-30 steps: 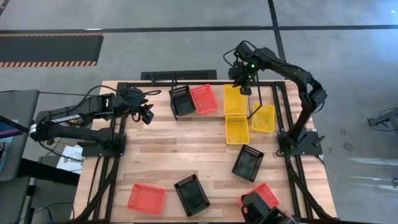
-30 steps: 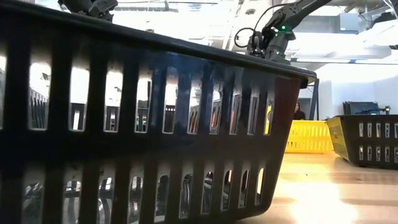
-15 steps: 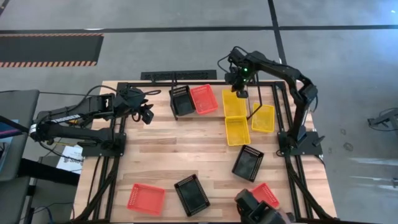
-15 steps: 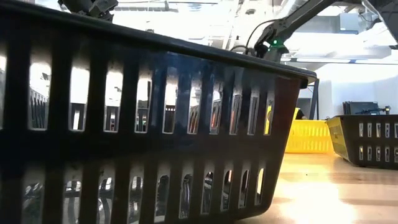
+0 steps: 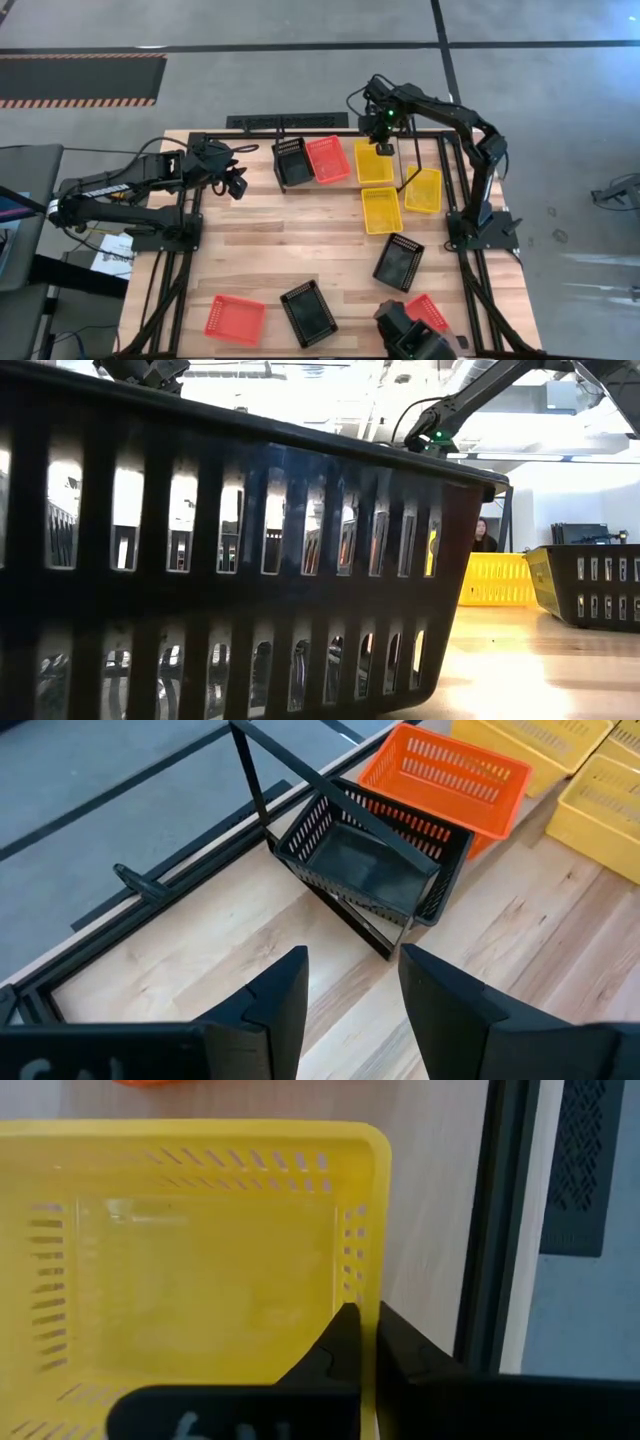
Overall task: Stack baskets on shelf by color
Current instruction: Stack the bottom yellow bin on top of the other yellow bin on the shelf, then stack the left yellow bin on top of the other yellow bin on the shelf
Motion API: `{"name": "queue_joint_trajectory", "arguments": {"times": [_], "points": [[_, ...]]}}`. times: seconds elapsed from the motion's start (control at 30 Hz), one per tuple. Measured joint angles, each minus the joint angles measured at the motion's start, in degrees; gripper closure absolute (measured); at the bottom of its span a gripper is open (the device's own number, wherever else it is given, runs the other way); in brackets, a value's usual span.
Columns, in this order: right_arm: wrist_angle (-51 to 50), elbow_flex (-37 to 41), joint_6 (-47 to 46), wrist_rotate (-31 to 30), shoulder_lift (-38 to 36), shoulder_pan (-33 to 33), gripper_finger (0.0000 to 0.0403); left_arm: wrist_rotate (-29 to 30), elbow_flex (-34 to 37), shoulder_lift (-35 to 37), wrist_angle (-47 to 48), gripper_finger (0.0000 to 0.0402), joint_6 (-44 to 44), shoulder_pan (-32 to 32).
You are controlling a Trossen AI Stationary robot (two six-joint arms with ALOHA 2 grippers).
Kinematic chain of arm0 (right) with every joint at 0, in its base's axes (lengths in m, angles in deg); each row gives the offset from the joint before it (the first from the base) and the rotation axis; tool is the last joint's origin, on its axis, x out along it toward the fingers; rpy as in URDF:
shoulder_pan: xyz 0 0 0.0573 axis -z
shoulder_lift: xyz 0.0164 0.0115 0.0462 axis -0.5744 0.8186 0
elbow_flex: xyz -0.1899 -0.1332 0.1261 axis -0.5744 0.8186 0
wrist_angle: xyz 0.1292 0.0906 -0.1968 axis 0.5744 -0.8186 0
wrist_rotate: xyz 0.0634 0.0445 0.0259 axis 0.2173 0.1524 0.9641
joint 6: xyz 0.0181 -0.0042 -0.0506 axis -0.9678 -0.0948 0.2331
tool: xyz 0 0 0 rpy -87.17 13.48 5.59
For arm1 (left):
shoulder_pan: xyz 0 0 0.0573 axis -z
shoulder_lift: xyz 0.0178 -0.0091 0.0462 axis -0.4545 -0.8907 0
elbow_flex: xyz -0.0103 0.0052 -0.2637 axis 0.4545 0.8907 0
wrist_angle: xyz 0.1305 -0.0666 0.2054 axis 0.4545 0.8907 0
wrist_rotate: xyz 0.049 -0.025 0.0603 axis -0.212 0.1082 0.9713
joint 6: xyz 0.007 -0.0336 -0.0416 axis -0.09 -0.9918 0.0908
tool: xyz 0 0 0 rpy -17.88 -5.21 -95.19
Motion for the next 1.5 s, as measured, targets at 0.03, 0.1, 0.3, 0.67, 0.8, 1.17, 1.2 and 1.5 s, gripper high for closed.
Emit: {"name": "queue_joint_trajectory", "arguments": {"times": [0.03, 0.1, 0.3, 0.67, 0.8, 1.17, 1.2, 1.5], "points": [[0.0, 0.0, -0.6, -0.2, 0.0, 0.0, 0.038, 0.0, 0.0, 0.0, 0.0, 0.0255, 0.0, 0.0], [0.5, 0.0, -2.7, -0.3, 0.0, 0.0, 0.0369, 0.0, 0.0, 0.0, 0.0, 0.0255, 0.0, 0.0], [1.8, 0.0, -9.6, -5.2, 0.0, -0.1, 0.0344, 0.1, 0.0, 0.0, 0.0, 0.0255, 0.0, 0.0], [2.5, -1.3, -9.5, -5.8, 0.0, -2.5, 0.0336, 0.3, 0.0, 0.0, 0.0, 0.0255, -1.3, 0.0], [4.0, -2.3, -8.8, -5.9, 0.0, -3.0, 0.0336, 0.3, 0.0, 0.0, 0.0, 0.0255, -1.3, 0.0], [-5.9, -14.4, -9.9, -11.4, 0.1, -4.7, 0.0336, 0.3, 0.0, 0.0, 0.0, 0.0255, -1.5, 0.0], [-7.9, -16.3, -10.8, -11.3, 0.1, -5.1, 0.0336, 0.2, 0.0, 0.0, 0.0, 0.0255, -1.5, 0.0], [-23.2, -21.4, -20.3, -5.8, -6.7, -11.4, 0.0336, 0.2, 0.0, 0.0, 0.0, 0.0255, -0.5, 0.0]]}}
